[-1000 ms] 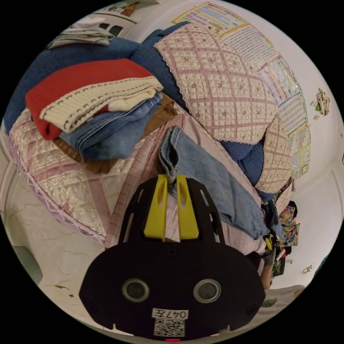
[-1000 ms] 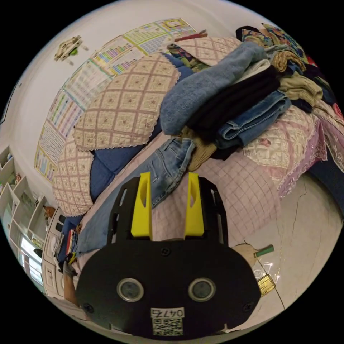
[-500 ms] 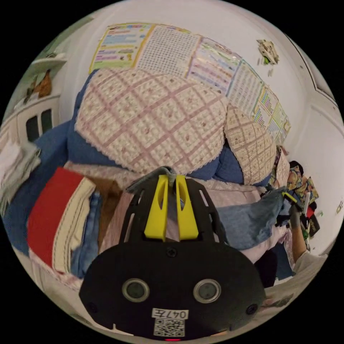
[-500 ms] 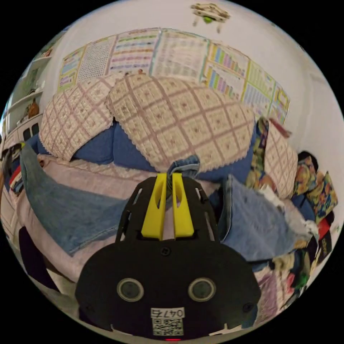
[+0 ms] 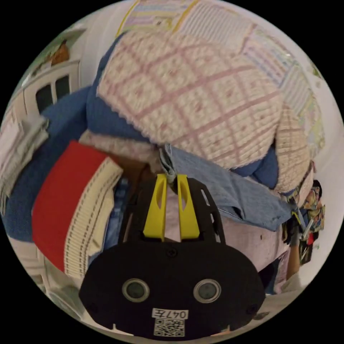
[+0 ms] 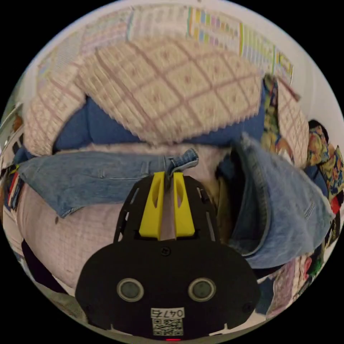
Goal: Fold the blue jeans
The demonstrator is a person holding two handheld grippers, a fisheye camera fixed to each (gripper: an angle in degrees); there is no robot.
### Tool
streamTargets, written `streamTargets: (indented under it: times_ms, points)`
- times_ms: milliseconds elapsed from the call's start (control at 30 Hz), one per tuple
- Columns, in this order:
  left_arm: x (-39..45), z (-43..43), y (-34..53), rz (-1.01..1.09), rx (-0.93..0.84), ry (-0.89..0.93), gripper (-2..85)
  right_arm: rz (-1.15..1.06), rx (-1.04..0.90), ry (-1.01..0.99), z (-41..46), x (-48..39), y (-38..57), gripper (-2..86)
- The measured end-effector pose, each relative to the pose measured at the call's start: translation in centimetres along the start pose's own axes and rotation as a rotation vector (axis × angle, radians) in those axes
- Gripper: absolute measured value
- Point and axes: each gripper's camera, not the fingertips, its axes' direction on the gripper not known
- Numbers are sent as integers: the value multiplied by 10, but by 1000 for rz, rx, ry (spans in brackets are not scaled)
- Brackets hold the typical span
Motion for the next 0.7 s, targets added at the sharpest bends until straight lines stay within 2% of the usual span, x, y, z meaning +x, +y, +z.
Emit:
streamTargets:
  times_ms: [67,167,267,333,500,633,700]
  points:
    - [-18,32,7,-95,-53,4,115,38,-230,21,55,-1,14,38]
    - [-31,26,13,-133,66,13,144,87,-84,-24,38,5,22,68]
    - [-17,-3,9,-39,176,-66,138,41,88,107,8,-4,10,84]
    - [4,-12,6,56,189,-73,136,-22,95,89,5,-16,-7,77]
    - [68,30,18,233,111,52,133,-309,-155,-186,74,-69,-53,67]
    - [96,84,31,282,18,155,134,-441,-273,-185,138,-110,-66,76]
    - [111,120,45,288,-92,207,135,-480,-311,-167,159,-122,-68,80]
